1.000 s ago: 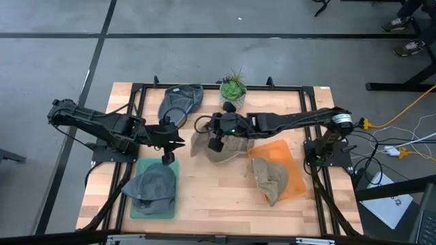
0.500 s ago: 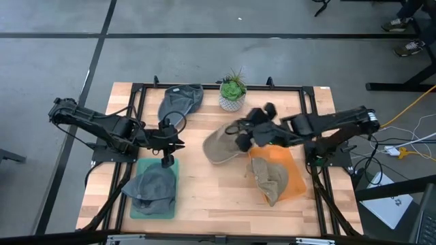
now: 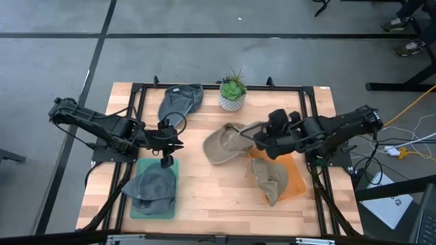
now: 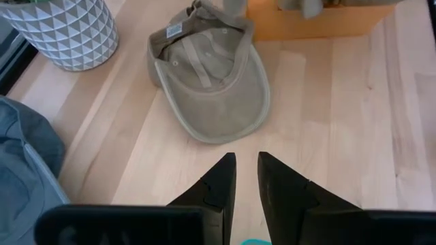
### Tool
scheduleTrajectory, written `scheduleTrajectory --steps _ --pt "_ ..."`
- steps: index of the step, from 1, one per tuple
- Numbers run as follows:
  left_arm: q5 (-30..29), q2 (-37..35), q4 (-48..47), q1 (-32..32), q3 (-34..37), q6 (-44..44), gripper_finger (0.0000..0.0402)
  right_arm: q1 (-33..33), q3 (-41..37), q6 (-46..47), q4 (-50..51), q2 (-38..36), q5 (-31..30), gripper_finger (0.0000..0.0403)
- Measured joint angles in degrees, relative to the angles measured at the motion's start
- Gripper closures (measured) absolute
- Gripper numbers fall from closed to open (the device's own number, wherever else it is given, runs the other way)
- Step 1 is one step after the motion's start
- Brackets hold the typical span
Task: Pick & Place hat
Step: Put the left brown cap into the orange bin
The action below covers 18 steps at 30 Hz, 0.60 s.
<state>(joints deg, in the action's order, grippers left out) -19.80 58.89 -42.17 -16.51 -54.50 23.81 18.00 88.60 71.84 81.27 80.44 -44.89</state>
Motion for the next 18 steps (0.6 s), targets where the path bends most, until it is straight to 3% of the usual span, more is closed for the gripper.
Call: scheduleTrajectory --steps 6,18 --pt "-1.5 0.0 -0.1 0.0 0.0 -1.0 0.0343 1.8 0.5 10.8 8.6 0.0 8.8 0.0402" --pt "-1.7 0.0 -0.1 0.0 0.0 -2.0 0.0343 2.7 -0.7 15.4 8.7 -2.1 29.2 0.0402"
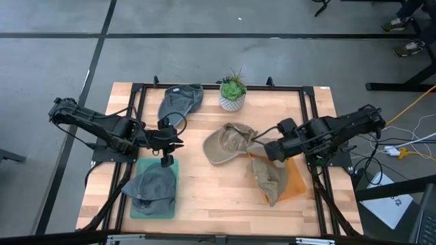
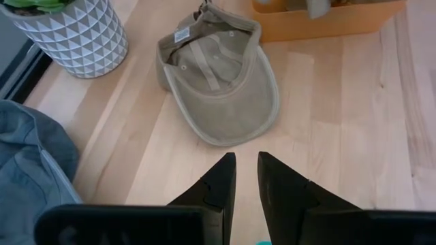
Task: Pick & Place hat
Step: Put the left brown cap into the orange bin
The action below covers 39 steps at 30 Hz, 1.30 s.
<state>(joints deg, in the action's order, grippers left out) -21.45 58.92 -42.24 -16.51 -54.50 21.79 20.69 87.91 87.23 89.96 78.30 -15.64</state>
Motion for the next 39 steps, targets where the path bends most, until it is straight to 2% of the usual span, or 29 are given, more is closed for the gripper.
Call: scheduleTrajectory --steps 9,16,18,22,29,39 --pt "0.0 0.0 0.0 0.0 0.0 0.0 0.0343 0.8 -5.0 10.6 0.1 -0.4 18.9 0.0402" --pt "0.0 0.0 0.0 0.0 0.0 -0.7 0.0343 3.9 -5.3 16.4 0.0 -0.3 25.1 0.0399" --pt "0.0 0.0 0.0 0.0 0.0 -1.3 0.0343 4.5 -5.0 16.7 0.1 -0.3 25.5 0.0400" --pt "-0.7 0.0 0.0 0.0 0.0 -1.6 0.0343 5.2 -4.4 18.2 0.0 -0.3 22.6 0.0400" --pt "-0.9 0.0 0.0 0.0 0.0 -1.6 0.0343 5.3 -5.0 22.0 -0.6 0.9 24.8 0.0397" --pt "-1.0 0.0 0.0 0.0 0.0 -1.6 0.0343 5.3 -5.0 12.4 -10.2 4.9 22.7 0.0366"
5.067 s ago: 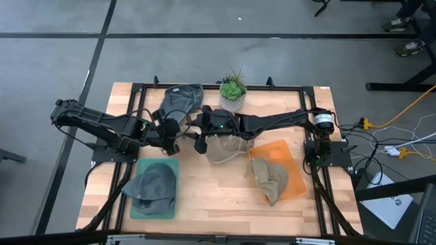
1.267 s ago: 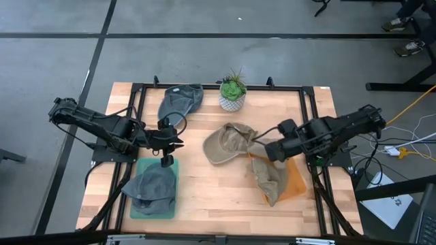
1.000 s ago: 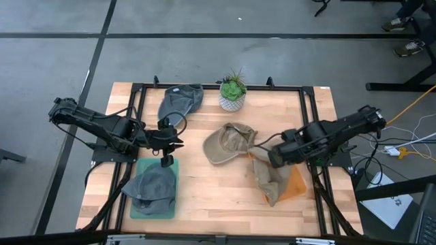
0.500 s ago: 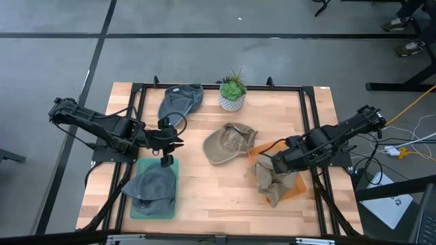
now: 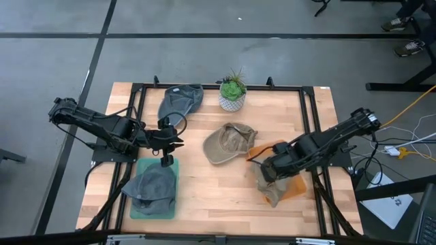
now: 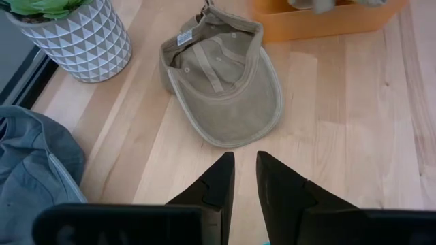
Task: Pick & Place hat
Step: Put the left brown cap into the orange bin
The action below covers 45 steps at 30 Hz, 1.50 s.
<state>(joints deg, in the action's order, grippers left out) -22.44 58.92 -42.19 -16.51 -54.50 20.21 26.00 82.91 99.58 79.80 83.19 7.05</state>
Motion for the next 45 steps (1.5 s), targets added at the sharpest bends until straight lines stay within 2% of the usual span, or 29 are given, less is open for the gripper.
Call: scheduleTrajectory --steps 3,9,13,17,25,29,35,39,45 --pt "0.0 0.0 0.0 0.0 0.0 0.0 0.0343 -0.2 0.0 -3.2 0.0 0.9 -1.3 0.0365" --pt "0.0 0.0 0.0 0.0 0.0 0.0 0.0343 -0.6 0.0 -10.1 0.4 1.1 -8.4 0.0364" --pt "0.0 0.0 0.0 0.0 0.0 0.0 0.0343 -1.5 0.0 -14.6 -0.7 1.1 -8.9 0.0357" --pt "0.0 0.0 0.0 0.0 0.0 0.0 0.0343 -2.9 0.0 -18.3 -2.8 1.1 -9.0 0.0322" --pt "0.0 0.0 0.0 0.0 0.0 0.0 0.0343 -4.9 0.0 -24.4 -2.9 1.1 -7.0 0.0217" --pt "0.0 0.0 0.0 0.0 0.0 0.0 0.0343 -5.5 0.8 -30.5 -2.8 1.1 -7.0 0.0187" --pt "0.0 0.0 0.0 0.0 0.0 0.0 0.0343 -5.4 6.9 -37.8 -2.8 1.1 -9.4 0.0185" --pt "0.0 0.0 0.0 0.0 0.0 0.1 0.0343 -3.2 11.8 -40.4 -1.9 1.1 -13.9 0.0194" --pt "0.0 0.0 0.0 0.0 0.0 0.2 0.0343 3.6 13.3 -36.7 2.9 1.1 -17.5 0.0204"
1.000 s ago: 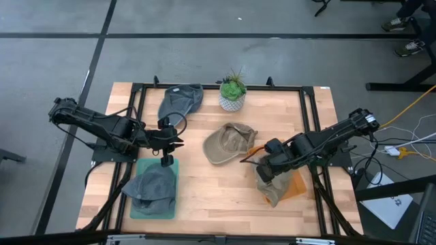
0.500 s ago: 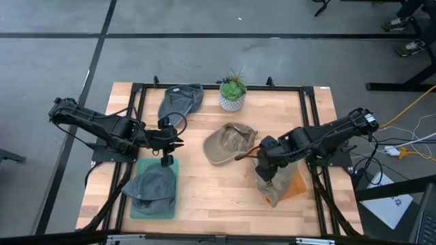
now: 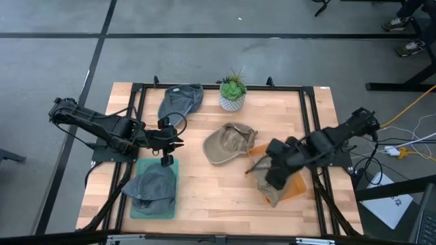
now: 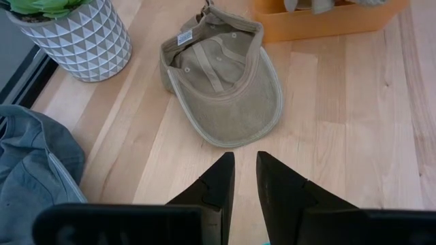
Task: Pick & Place hat
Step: Put the left brown cap into the orange bin
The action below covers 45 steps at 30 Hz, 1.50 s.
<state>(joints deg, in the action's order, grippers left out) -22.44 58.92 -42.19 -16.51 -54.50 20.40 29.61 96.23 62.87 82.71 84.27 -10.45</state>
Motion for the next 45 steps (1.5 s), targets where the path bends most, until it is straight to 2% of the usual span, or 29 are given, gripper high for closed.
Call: scheduleTrajectory --steps 8,13,16,24,28,36,40,45 --pt "0.0 0.0 0.0 0.0 0.0 0.0 0.0343 11.3 -1.1 17.1 7.6 0.0 0.0 0.0215" --pt "0.0 0.0 0.0 0.0 0.0 0.0 0.0343 17.3 -1.5 23.2 7.3 0.4 -0.4 0.0224" --pt "0.0 0.0 0.0 0.0 0.0 0.0 0.0343 19.8 -4.5 25.2 7.2 0.8 0.9 0.0230" --pt "0.1 0.0 0.0 0.0 0.0 -0.1 0.0343 20.8 -15.2 27.8 7.2 0.8 8.1 0.0238" --pt "0.0 0.0 0.0 0.0 0.0 -0.2 0.0343 20.8 -20.1 27.9 5.7 0.8 6.0 0.0238" --pt "-0.4 0.0 0.0 0.0 0.0 -0.2 0.0343 20.8 -31.9 28.0 -8.7 0.8 3.0 0.0238" --pt "-0.6 0.0 0.0 0.0 0.0 -0.2 0.0343 20.8 -34.0 28.7 -11.3 0.8 1.3 0.0238" --pt "-1.0 0.0 0.0 0.0 0.0 -0.2 0.0343 20.8 -34.5 28.9 -10.8 0.8 -3.6 0.0238"
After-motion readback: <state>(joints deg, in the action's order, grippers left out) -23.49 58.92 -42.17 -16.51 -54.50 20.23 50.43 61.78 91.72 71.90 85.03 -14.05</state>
